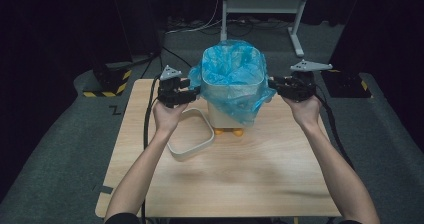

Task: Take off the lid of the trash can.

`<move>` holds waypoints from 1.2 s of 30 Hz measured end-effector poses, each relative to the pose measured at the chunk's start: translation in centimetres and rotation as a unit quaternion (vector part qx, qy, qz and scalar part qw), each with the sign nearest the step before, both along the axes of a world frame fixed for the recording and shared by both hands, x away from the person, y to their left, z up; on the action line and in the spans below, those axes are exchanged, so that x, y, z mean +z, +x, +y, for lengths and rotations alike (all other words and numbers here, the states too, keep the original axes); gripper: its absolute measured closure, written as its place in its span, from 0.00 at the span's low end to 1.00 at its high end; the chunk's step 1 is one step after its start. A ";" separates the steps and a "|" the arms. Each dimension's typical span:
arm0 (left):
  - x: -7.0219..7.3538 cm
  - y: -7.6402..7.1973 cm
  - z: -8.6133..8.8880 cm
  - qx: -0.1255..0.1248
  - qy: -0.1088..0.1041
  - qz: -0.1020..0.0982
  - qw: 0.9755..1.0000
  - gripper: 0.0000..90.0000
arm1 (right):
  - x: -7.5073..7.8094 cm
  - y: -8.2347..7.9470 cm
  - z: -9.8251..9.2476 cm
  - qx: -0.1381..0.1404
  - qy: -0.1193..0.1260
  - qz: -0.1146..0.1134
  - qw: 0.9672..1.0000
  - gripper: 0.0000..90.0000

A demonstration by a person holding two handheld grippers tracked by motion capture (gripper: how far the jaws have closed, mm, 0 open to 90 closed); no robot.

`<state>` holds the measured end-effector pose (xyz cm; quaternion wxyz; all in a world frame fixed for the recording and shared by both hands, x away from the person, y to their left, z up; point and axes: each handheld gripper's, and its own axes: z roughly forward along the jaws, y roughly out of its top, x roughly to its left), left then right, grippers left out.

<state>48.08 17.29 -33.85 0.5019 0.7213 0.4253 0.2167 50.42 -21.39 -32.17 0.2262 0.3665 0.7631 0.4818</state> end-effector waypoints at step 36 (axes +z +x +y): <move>-4.2 -4.5 4.3 0.046 0.002 -0.030 0.998 0.42 | -9.0 -6.5 -4.7 -0.079 0.008 -0.006 0.997 0.56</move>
